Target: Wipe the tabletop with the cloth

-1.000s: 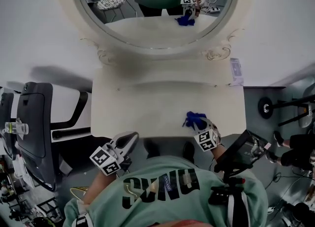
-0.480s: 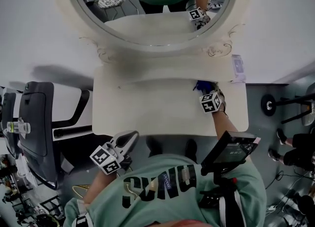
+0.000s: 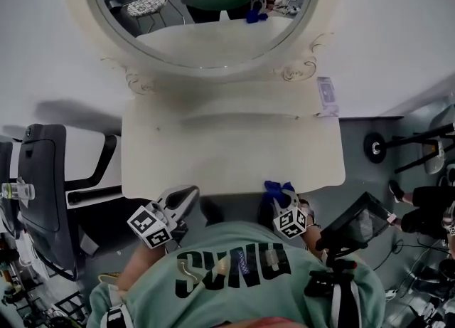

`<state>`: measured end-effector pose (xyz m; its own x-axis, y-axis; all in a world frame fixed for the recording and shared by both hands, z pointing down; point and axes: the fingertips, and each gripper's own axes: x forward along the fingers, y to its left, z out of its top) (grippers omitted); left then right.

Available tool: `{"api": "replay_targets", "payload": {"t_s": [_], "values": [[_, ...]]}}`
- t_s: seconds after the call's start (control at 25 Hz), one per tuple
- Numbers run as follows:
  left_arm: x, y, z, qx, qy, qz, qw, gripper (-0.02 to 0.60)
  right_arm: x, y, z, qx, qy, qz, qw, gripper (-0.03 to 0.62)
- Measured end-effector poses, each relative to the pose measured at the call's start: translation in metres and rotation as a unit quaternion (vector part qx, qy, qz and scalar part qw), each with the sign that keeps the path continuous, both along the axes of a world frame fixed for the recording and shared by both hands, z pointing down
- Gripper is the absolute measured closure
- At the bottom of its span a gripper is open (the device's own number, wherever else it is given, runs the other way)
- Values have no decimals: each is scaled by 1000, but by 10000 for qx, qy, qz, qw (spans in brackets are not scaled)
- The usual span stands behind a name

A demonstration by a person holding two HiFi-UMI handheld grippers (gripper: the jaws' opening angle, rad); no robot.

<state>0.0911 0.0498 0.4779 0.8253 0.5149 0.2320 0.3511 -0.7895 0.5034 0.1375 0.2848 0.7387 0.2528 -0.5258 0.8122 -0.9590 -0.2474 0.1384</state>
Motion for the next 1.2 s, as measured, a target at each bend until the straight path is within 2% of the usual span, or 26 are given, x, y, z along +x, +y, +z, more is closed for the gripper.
{"api": "replay_targets", "payload": {"t_s": [0.12,0.2,0.28,0.4,0.48,0.56,0.68,0.76,0.84,0.92,1.08,1.2], "values": [[4,15,-1,1,0,155,9999,575,-16,10,9,-20,-186,-78,9998,533],[6,26,-1,2,25,235,9997,575,-4,9,-3,329,-179,22,9993,532],[7,35,-1,-4,44,252,9997,575,38,5,-21,746,49,342,9966,532],[5,47,3,-13,-14,235,9997,575,140,7,-37,1020,504,1204,9862,531],[0,58,5,-33,-70,230,9997,575,200,9,-36,855,804,1522,9814,532],[-6,65,5,-20,-121,204,9997,574,242,5,-25,623,960,1632,9799,531],[-16,61,4,86,-199,102,9997,575,282,-8,-15,409,1052,1782,9775,532],[-22,51,4,169,-240,11,9996,575,295,-10,-3,261,995,1895,9765,532],[-27,40,4,210,-266,-76,9994,575,294,-10,-1,138,1048,1860,9768,532],[-27,32,3,211,-240,-100,9994,575,271,-9,-1,9,1134,1588,9808,533],[-13,35,-2,117,-67,96,9999,575,166,18,-1,-30,941,901,9915,533],[-2,45,-2,67,-23,288,9996,575,80,48,-3,65,573,796,9952,533]]}}
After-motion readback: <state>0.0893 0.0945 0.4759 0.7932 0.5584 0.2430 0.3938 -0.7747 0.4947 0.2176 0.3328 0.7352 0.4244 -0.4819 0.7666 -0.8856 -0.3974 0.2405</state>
